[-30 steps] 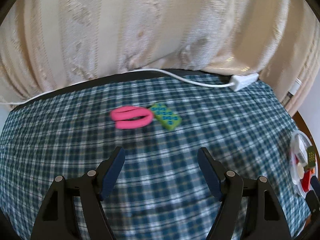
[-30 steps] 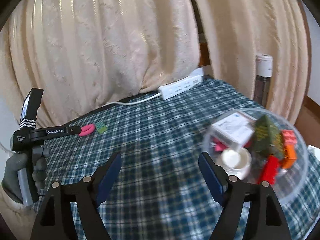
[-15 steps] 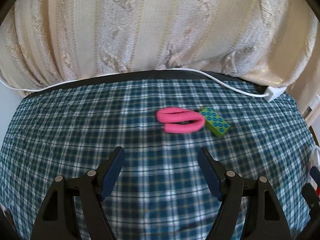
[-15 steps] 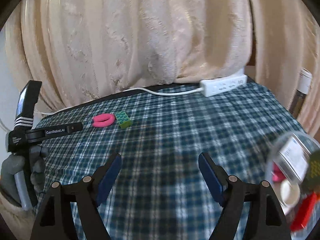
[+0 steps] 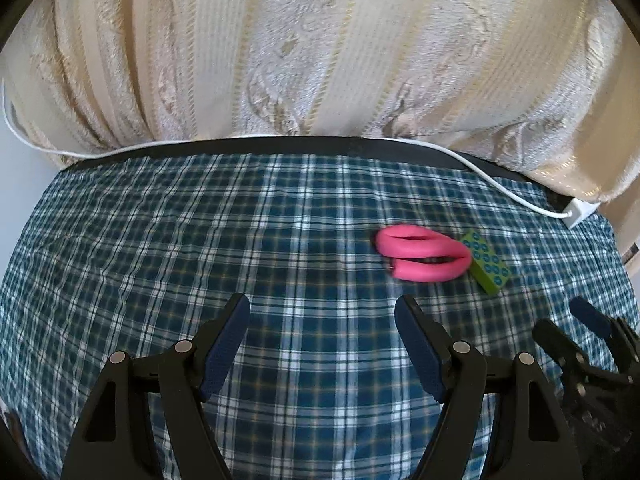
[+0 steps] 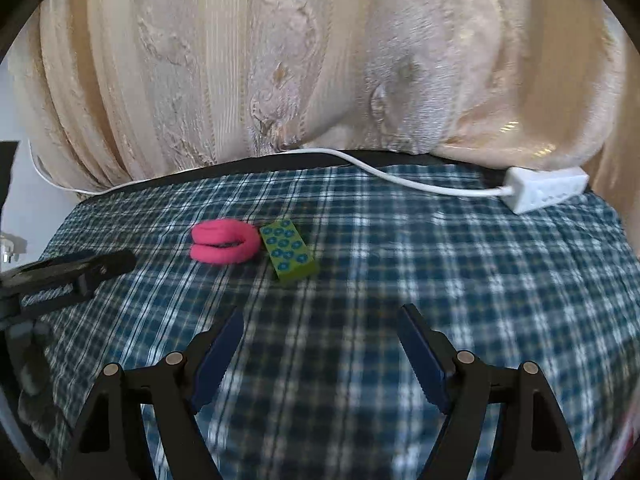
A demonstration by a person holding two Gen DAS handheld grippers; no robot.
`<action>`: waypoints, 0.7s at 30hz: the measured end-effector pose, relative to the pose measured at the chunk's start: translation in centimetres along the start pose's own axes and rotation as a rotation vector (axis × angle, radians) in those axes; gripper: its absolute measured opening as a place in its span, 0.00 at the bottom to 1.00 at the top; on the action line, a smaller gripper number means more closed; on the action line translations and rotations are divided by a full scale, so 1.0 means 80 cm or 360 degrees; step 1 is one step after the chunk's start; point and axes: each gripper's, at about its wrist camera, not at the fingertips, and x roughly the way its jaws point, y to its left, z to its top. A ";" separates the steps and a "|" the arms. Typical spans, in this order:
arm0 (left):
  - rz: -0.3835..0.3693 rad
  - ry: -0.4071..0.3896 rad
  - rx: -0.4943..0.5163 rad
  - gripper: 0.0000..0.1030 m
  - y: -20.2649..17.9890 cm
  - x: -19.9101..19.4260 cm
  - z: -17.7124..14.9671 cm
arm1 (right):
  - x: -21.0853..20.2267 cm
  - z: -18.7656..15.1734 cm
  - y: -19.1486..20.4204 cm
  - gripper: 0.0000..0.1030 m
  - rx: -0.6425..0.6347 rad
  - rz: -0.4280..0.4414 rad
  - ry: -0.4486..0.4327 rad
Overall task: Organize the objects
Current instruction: 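Withdraw both grippers from the bowl toward the pink ring and green brick, then grasp the green dotted brick with right while left grasps the pink foam ring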
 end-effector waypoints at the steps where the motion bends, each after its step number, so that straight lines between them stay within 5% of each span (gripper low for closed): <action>1: 0.0002 0.0005 -0.0007 0.74 0.002 0.002 0.000 | 0.007 0.005 0.002 0.80 -0.0014 -0.0003 0.0004; 17: 0.0024 0.0071 -0.0028 0.74 0.014 0.028 -0.001 | 0.085 0.036 0.018 0.59 -0.0146 -0.0027 0.0151; 21: 0.0024 0.0079 -0.0018 0.74 0.011 0.030 -0.003 | 0.088 0.039 0.021 0.45 -0.0159 -0.0032 0.0143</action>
